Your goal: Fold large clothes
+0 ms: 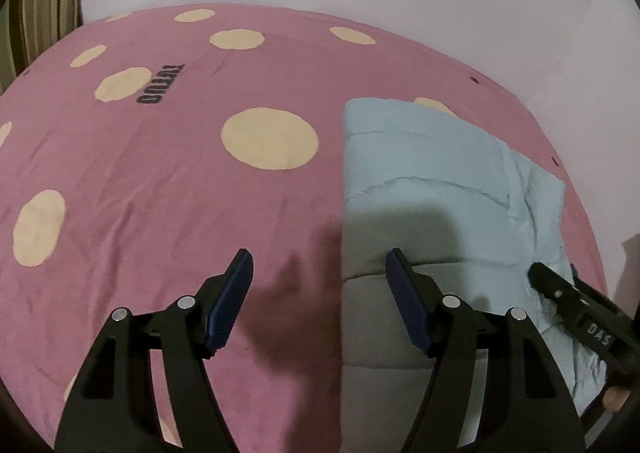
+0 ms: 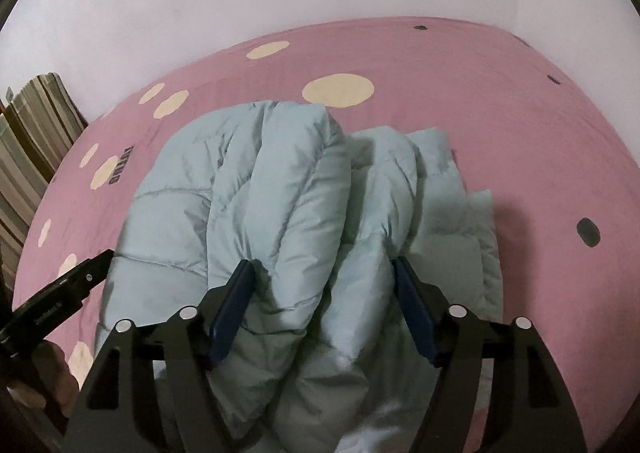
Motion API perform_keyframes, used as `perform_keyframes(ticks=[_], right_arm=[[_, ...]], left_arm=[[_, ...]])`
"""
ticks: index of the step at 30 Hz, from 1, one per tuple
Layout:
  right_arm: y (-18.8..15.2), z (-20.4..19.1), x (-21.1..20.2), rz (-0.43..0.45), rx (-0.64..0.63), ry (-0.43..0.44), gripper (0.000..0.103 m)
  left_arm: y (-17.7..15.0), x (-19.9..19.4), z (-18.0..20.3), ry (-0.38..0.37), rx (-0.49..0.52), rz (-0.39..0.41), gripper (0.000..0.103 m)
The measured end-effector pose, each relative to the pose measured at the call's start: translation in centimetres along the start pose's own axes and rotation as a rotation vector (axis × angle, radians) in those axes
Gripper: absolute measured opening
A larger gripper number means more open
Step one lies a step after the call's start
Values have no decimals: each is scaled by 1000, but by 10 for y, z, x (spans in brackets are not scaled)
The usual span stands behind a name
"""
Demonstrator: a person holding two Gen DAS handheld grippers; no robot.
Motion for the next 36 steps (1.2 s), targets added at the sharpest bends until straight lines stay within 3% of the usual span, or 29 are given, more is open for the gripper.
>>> perform_keyframes(ticks=[2,5,11,17,22,31,36], right_arm=[[-1,-3,2,-25,-5,26,22],[2,-5,-3,-14,-36,34,10],[16,17,-18,40,-38,2,10],[18,49,0,11,-10,-25,10],[11,68,26,-33,16,-30,12],[-4,77,51,-12,35,-19,13],[-4,74,43,2,4,-12,17]], left_arm=[[3,2,5,-25,4,4,69],[10,0,16,-66,23,16,73],[14,2,52,-147,74,17,79],[1,32,86,-102,140,-47,79],[-9,53,92,-84,119,-96,81],[-24,77,98,-33,123,-95,86],[-21,64,96,-50,129,-72,85]])
Point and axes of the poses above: each gripper's, at about its wrist camera, not at the fingertips, and x roughly the way its jaws point, z to its right, y to its top, the point moved 4 cm from there along x, roughly the way its jaws point, and after that the axes turned 13 degrees about x, right-handed, at the moved point
